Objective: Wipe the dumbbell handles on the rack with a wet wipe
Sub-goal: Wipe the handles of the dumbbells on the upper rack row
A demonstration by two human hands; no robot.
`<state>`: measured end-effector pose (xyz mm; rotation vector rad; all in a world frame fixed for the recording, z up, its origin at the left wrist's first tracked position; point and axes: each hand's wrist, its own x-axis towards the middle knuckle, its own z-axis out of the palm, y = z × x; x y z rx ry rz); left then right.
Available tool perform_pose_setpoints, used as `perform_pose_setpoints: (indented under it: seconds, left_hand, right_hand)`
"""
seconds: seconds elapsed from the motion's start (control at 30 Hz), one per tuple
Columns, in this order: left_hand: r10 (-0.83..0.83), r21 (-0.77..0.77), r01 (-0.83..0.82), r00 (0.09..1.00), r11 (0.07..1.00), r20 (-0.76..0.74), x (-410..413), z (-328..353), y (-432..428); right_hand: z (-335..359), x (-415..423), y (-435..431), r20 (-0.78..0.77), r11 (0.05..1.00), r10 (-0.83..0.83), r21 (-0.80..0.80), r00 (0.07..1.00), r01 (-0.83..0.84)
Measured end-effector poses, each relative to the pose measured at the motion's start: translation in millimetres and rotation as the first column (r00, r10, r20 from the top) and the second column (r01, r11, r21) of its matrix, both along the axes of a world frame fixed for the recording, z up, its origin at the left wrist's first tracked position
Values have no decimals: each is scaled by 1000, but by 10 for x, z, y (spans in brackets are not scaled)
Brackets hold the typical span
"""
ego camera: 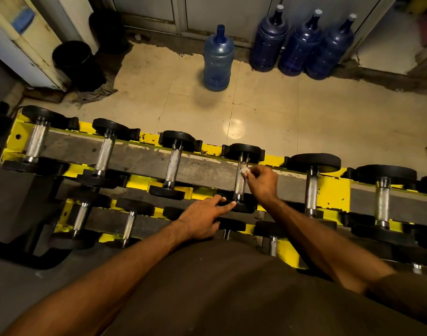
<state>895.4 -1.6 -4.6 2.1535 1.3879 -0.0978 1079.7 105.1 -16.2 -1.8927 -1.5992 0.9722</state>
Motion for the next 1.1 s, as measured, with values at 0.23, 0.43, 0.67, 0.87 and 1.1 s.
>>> perform_pose_setpoints:
  seconds: [0.23,0.43,0.67,0.87,1.1]
  left_hand:
    - [-39,-10,38,999,999,-24,-50,24,56]
    - [-33,-16,32,999,999,-33,-12,37,55]
    - [-24,-7,24,999,1000,-34,-10,5,52]
    - [-28,-13,28,998,1000,-50,-12,29,39]
    - [-45,-25,43,997,999,-58,0,36,51]
  right_hand:
    - [13,257,-43,-171,876,22,-472,985,-101]
    - [-8,98,71,-403,870,-433,-420,806,258]
    - [2,168,35,-142,958,-1,-284,990,-40]
    - [-65,12,42,104,969,201,127,974,-214]
    - [148,65,215,585,645,642,-64,495,-761]
